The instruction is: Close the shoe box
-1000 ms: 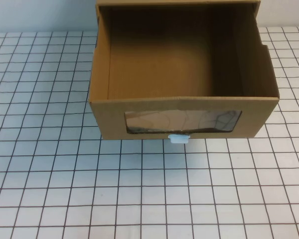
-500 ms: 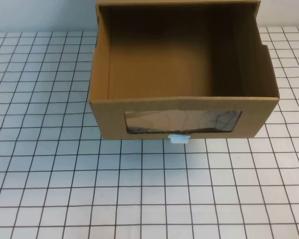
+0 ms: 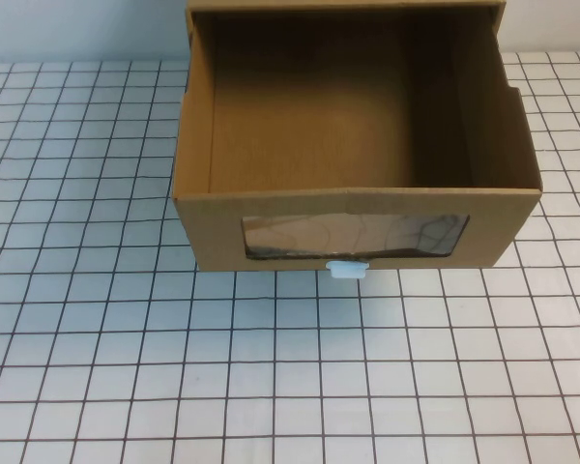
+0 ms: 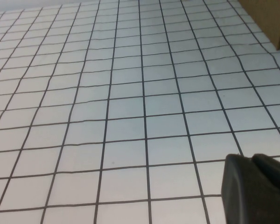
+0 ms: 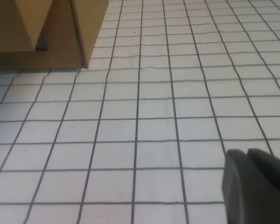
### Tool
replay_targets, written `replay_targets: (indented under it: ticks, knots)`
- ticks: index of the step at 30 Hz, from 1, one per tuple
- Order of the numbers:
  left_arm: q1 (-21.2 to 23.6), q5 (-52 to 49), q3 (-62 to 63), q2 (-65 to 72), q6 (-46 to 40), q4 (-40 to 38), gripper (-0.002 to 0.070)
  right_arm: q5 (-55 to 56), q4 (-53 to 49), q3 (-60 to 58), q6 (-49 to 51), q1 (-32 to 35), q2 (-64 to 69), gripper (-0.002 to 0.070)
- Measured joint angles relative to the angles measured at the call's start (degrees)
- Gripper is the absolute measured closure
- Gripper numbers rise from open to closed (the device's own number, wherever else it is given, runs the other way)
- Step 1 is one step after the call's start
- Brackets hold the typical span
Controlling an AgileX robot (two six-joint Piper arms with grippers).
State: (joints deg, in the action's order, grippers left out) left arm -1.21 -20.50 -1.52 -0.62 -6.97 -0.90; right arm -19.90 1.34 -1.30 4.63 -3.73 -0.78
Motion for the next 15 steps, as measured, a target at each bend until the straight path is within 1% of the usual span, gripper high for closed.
replay_targets:
  ticks: [4, 8, 11, 15]
  knots:
    - [0.0, 0.1, 0.0, 0.0, 0.0, -0.1, 0.0677, 2.9, 0.0, 0.0, 0.0, 0.0, 0.0, 0.0689]
    - [0.0, 1.2, 0.0, 0.0, 0.0, -0.1, 0.0677, 8.4, 0.0, 0.0, 0.0, 0.0, 0.0, 0.0689]
    - [0.0, 5.8, 0.0, 0.0, 0.2, -0.2, 0.0678, 13.8, 0.0, 0.0, 0.0, 0.0, 0.0, 0.0689]
    - [0.0, 17.3, 0.0, 0.0, 2.3, -0.3, 0.0678, 23.6, 0.0, 0.0, 0.0, 0.0, 0.0, 0.0689]
